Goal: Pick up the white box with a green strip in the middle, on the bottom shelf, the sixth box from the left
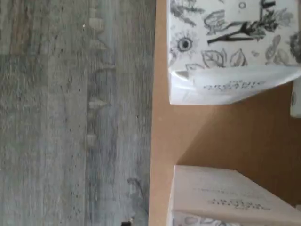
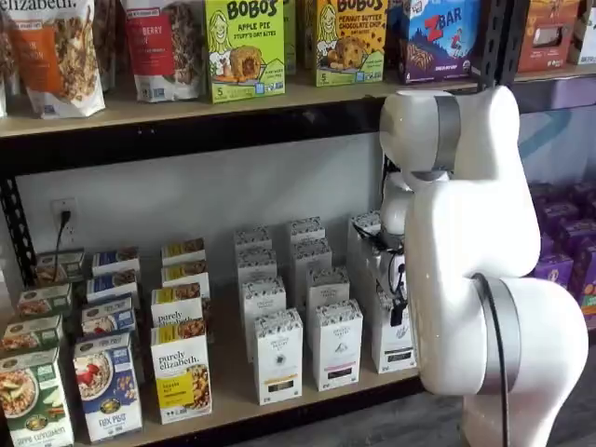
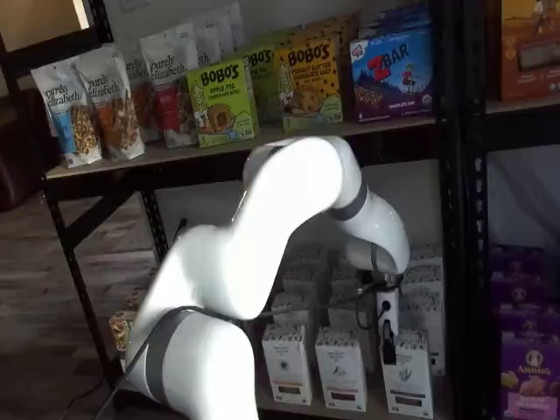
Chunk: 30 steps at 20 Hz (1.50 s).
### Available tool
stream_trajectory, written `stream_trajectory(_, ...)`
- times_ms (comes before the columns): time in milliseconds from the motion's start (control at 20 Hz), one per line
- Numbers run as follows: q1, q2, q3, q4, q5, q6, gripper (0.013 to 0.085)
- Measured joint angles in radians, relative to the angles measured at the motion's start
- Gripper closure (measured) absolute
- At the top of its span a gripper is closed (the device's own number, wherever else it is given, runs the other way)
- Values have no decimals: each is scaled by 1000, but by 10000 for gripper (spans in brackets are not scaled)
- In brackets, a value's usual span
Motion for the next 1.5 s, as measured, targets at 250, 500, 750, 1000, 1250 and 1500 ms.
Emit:
stream_trajectory(250, -4, 27, -24, -6, -4, 1, 130)
stream_trajectory(500, -9, 35, -36, 1, -1, -10, 210)
stream_trajectory(750, -9, 30, -34, -37, 15, 22, 330)
stream_trajectory(1000, -6, 12, 0, -59, -11, 44, 330)
stream_trajectory(1250, -3, -7, 36, -66, -32, 53, 370)
stream_trajectory(1500, -6, -34, 88, -79, -60, 62, 450)
